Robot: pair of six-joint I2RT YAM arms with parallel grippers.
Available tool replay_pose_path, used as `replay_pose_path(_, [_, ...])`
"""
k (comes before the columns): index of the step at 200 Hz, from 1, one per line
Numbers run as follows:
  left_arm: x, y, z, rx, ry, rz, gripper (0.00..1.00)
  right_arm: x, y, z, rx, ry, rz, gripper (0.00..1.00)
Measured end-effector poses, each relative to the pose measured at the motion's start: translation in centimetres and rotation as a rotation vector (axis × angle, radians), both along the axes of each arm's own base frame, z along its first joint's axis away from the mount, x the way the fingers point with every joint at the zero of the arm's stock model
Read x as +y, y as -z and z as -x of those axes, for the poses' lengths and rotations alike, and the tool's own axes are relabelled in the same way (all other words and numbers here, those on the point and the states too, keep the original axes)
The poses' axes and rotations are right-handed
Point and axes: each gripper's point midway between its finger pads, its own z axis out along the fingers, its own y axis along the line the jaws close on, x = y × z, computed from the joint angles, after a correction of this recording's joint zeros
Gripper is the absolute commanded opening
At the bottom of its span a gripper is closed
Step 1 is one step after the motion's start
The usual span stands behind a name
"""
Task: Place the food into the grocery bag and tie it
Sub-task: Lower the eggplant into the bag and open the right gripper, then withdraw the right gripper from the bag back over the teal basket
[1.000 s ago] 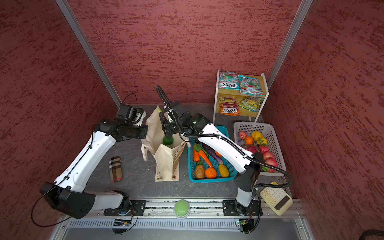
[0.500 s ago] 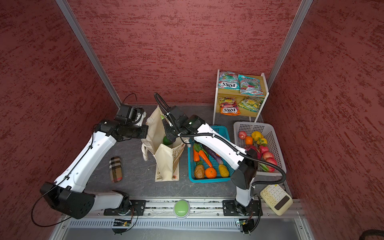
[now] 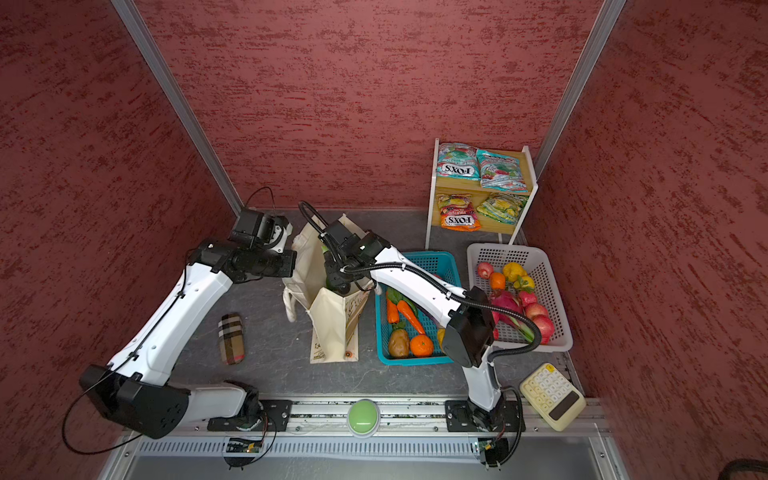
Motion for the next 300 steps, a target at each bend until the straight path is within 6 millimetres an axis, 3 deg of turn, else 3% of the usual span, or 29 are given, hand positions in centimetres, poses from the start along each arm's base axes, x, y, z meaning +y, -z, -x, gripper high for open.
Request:
replay_pose_path(98, [-0.3,-0.1,0.1,0.001,0.011,0.015,0.0,0.4,2.6,0.1,0.035,-0.01,0.046,0.46])
replay_pose_path(177, [-0.3,-0.1,0.1,0.0,0.017,0.012,0.0,-0.2,6.6,0.6,0.074,-0.007,0.092,0.52])
replay_pose_path(194, [-0.3,-0.1,0.1,0.0,0.017,0.012,0.0,0.0,6.5,0.4,0.068,-0.005,0.085,0.58])
replay_pose_path(211, [-0.3,-0.1,0.1,0.0,0.018,0.012,0.0,0.1,6.4,0.2,0.062,0.002,0.076,0.76])
replay_pose_path(231, [-0.3,-0.1,0.1,0.0,0.018,0.013,0.0,0.1,6.3,0.1,0.049,0.0,0.081,0.8])
replay_pose_path(235, [-0.3,-0.1,0.2,0.0,0.018,0.013,0.0,0.1,6.3,0.0,0.047,0.0,0.083,0.85])
replay_pose_path(236, [-0.3,-0.1,0.2,0.0,0.019,0.013,0.0,0.1,6.3,0.0,0.047,0.001,0.082,0.93])
replay_pose_path(241, [-0.3,-0.1,0.2,0.0,0.018,0.014,0.0,0.1,6.3,0.0,0.044,0.002,0.084,0.98])
replay_pose_path(267, [-0.3,-0.1,0.2,0.0,0.019,0.013,0.0,0.1,5.3,-0.5,0.019,0.01,0.081,0.99])
replay_pose_path(300, [-0.3,-0.1,0.2,0.0,0.019,0.013,0.0,0.5,2.2,-1.5,-0.048,0.029,0.05,0.99])
